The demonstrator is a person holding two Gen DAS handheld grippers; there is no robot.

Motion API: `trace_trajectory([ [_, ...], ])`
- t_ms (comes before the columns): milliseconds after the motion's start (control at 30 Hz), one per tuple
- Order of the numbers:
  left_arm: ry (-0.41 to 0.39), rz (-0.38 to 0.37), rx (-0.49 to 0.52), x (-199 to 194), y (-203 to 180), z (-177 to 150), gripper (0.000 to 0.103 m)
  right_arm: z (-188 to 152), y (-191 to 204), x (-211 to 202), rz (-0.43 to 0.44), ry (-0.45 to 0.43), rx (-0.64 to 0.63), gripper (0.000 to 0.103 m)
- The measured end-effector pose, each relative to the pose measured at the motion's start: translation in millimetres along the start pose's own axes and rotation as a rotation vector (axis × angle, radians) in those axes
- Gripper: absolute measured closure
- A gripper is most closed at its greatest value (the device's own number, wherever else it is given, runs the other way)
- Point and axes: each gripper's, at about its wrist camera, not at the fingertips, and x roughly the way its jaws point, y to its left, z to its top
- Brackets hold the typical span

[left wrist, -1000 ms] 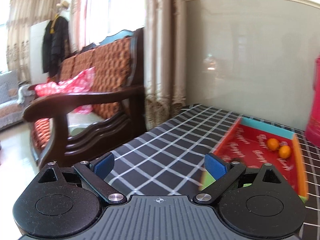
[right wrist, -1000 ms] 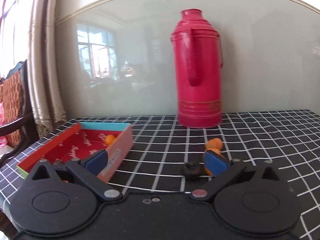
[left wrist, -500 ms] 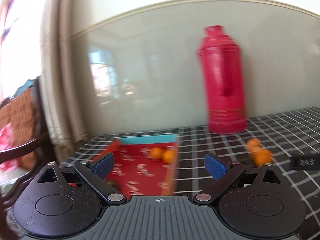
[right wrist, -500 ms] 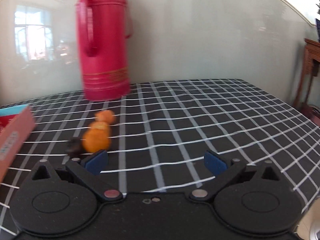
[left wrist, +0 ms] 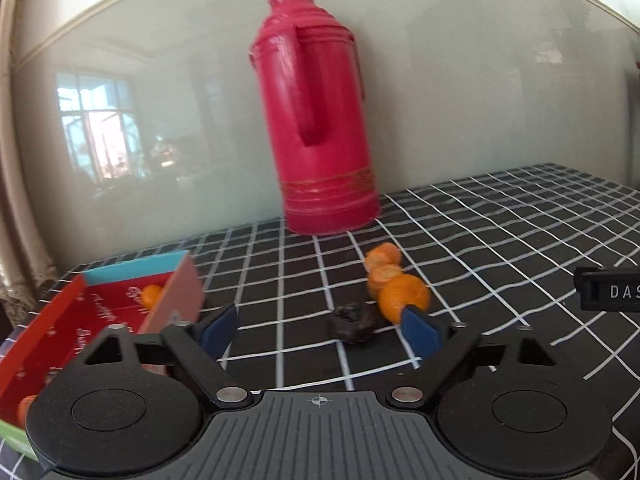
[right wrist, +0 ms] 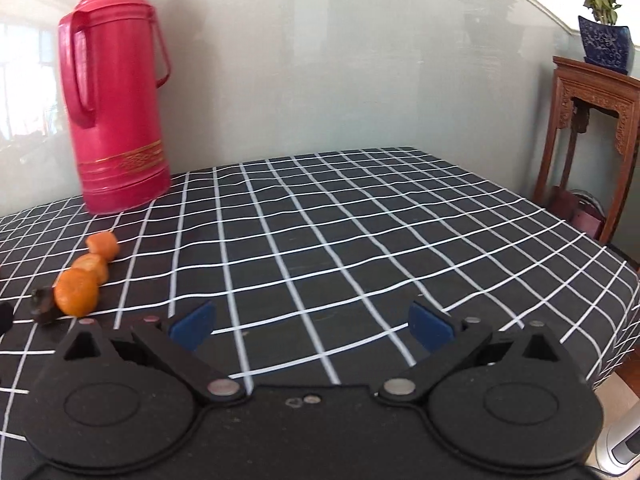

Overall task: Organize fruits
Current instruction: 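Grasp the dark mangosteen with the left gripper and drop it into the tray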

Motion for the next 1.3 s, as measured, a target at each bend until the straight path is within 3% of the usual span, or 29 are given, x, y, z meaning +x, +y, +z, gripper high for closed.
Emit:
trace_trajectory([
  [100, 0.029, -0.033, 0.009, 11.1, -9.6, 0.6, 0.029, 0.1, -4.9, 1.2, 0.003, 0.001, 0.011, 0.006],
  [233, 0.047, -0.051, 0.012, 21.9, -15.2, 2.7, 0.029, 0.9, -9.4, 0.2, 0.012, -0.003, 0.014, 0.006],
  [567, 0.117, -0.058, -0.073, 54.3, -1.6, 6.5, 0.040, 2.2, -14.6, 1.2, 0.001, -0.011, 0.031, 0.006],
  [733, 0.158, -0.062, -0.102, 64.5, 2.4, 6.0, 0.061, 2.4, -14.4, 2.7, 0.003, -0.002, 0.048, 0.006],
  [800, 0.176, -0.072, -0.093, 67.6, 1.1, 5.7, 0.065, 2.7, -12.5, 2.6, 0.003, -0.005, 0.044, 0.006],
  [1033, 0.155, -0.038, -0.111, 63.2, 3.5, 5.1, 0.067, 3.1, -12.5, -0.8, 0.015, -0.024, 0.039, 0.006],
  [1200, 0.083, 0.010, -0.091, 46.7, 2.4, 5.6, 0.069, 4.0, -12.6, -2.1, 0.034, -0.024, 0.045, 0.006],
  [1233, 0.061, 0.027, -0.088, 41.9, 3.3, 6.0, 0.080, 4.0, -11.2, -2.8, 0.039, -0.026, 0.043, 0.006],
  [1300, 0.012, 0.081, -0.074, 30.5, 6.4, 8.0, 0.086, 4.4, -7.7, -4.3, 0.054, -0.028, 0.035, 0.006],
])
